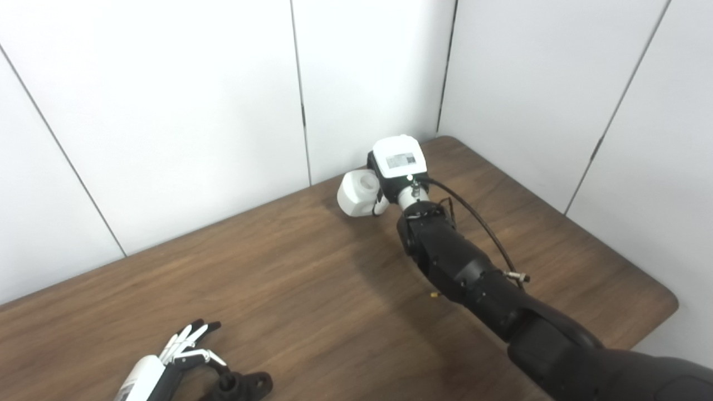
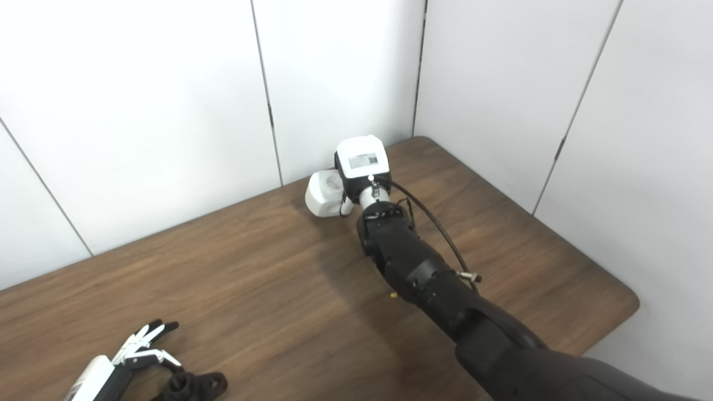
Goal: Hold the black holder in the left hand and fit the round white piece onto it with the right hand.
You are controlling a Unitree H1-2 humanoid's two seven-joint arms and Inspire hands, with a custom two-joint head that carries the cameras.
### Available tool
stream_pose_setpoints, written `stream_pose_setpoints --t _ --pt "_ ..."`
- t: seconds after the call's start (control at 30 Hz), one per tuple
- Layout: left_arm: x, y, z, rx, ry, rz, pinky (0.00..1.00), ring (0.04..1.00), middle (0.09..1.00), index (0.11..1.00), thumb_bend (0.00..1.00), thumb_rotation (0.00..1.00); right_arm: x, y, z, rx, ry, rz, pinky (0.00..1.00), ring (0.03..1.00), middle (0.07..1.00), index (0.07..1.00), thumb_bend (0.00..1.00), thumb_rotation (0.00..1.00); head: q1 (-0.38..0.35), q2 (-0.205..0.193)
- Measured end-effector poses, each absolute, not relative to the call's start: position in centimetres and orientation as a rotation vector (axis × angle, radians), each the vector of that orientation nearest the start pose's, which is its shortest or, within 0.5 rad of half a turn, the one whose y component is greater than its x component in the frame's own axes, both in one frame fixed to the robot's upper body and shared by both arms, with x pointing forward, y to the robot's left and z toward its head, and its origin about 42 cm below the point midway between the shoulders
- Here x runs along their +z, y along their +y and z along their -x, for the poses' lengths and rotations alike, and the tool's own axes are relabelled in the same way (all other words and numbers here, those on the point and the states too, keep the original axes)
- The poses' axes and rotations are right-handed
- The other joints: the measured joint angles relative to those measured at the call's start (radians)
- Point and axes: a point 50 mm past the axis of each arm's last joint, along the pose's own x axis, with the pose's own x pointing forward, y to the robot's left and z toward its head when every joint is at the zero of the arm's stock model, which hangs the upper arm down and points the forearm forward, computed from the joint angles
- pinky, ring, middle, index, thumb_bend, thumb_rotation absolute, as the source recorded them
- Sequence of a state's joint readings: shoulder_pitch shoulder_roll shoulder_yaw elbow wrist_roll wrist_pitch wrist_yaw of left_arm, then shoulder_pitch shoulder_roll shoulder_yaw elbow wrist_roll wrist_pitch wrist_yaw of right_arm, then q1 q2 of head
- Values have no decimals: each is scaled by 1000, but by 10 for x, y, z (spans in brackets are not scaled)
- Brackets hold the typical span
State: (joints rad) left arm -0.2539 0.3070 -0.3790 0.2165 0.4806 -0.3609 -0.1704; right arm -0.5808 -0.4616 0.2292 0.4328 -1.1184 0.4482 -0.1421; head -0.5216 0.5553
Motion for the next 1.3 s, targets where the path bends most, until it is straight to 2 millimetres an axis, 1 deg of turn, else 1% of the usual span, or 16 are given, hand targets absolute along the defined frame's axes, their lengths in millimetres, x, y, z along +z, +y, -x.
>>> stream_pose_setpoints --t 0.1,0.2,0.4,0.47,0.57,0.73,0.77,0.83,0.87,0.93,1.0,1.07,1.1,1.13,1.23,1.3 --pt "108 192 -338 -675 -337 -831 1000 1000 940 484 522 52 214 -335 -456 -433 46 1636 863 747 730 485 520 146 14 8" --pt "108 191 -337 -675 -338 -834 1000 1000 937 484 522 52 215 -333 -456 -414 37 1612 838 753 735 483 520 145 46 18" --pt "107 189 -336 -667 -338 -847 1000 1000 935 484 523 53 234 -313 -444 -306 -25 1494 845 775 745 482 523 140 90 31" --pt "107 187 -336 -663 -334 -849 1000 1000 934 484 523 52 247 -306 -441 -273 -53 1476 867 796 760 482 521 142 126 46" --pt "107 186 -336 -657 -331 -852 1000 1000 933 484 523 53 270 -296 -439 -192 -67 1485 844 797 759 482 524 142 149 58" --pt "108 182 -336 -648 -328 -860 1000 1000 933 483 523 54 319 -272 -434 -72 -98 1490 817 807 761 481 526 139 212 95" --pt "108 180 -336 -646 -326 -863 1000 1000 933 483 523 54 330 -267 -433 -45 -104 1492 816 810 762 481 526 139 212 95" --pt "108 177 -337 -639 -324 -867 985 1000 924 483 523 55 345 -257 -430 -3 -114 1500 797 827 770 481 526 140 236 115" --pt "108 174 -337 -631 -324 -874 984 1000 924 483 523 55 351 -253 -428 27 -115 1512 796 828 770 481 526 140 236 115" --pt "108 170 -336 -625 -323 -876 991 1000 926 483 523 55 358 -247 -424 74 -111 1531 788 824 771 481 526 140 267 141" --pt "110 166 -336 -618 -315 -879 993 1000 927 482 523 55 360 -241 -419 126 -106 1545 791 823 772 481 526 140 267 141" --pt "111 163 -336 -614 -309 -879 999 1000 927 482 523 54 361 -237 -414 175 -116 1570 765 809 769 481 526 141 297 159" --pt "111 162 -336 -611 -303 -880 1000 1000 926 482 523 54 362 -236 -412 194 -120 1585 763 807 770 481 526 141 307 164" --pt "111 161 -336 -610 -298 -880 1000 1000 925 482 523 54 363 -236 -410 210 -126 1605 760 803 767 481 526 141 337 182" --pt "111 158 -337 -608 -289 -881 1000 1000 926 482 523 55 369 -236 -403 249 -169 1657 745 796 754 480 526 142 350 187" --pt "112 155 -339 -606 -280 -883 1000 1000 927 482 523 55 372 -235 -398 273 -213 1696 774 806 754 480 526 143 380 202"
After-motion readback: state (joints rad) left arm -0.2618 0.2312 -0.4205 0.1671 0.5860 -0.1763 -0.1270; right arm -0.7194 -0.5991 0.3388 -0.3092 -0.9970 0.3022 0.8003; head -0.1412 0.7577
